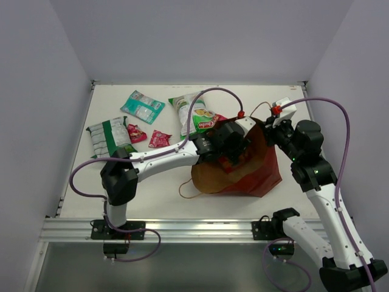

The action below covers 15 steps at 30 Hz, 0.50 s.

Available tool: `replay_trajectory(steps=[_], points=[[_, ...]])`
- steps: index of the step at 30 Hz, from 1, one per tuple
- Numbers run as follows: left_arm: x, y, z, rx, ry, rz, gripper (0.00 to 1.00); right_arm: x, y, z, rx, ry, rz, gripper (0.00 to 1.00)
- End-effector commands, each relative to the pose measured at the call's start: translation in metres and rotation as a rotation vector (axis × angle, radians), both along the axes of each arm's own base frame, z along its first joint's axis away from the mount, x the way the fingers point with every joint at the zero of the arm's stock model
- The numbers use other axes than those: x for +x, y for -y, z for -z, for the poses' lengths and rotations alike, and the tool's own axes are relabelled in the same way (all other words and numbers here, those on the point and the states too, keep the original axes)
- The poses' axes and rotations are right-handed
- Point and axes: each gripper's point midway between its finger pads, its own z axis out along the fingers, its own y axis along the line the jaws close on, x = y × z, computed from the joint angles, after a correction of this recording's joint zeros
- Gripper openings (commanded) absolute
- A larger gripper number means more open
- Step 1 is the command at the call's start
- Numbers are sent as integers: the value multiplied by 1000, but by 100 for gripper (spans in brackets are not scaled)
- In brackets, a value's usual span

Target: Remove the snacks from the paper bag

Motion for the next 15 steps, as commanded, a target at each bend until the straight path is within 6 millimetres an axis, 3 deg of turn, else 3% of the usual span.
replay_trajectory(steps=[1, 7, 11, 14, 15], points=[[-2, 10, -9, -45, -3, 4, 72, 4, -3, -33, 28, 120, -8, 2], [-6, 20, -4, -60, -36, 40, 47, 3, -1, -34, 28, 126, 0, 2], [-7, 19, -15, -73, -26, 43, 0, 4, 0, -32, 28, 124, 11, 2], [-3, 13, -53, -117, 31, 31, 0, 5, 4, -32, 27, 128, 31, 2], [-6, 8, -76, -150, 55, 32, 0, 5, 4, -32, 27, 129, 34, 2]])
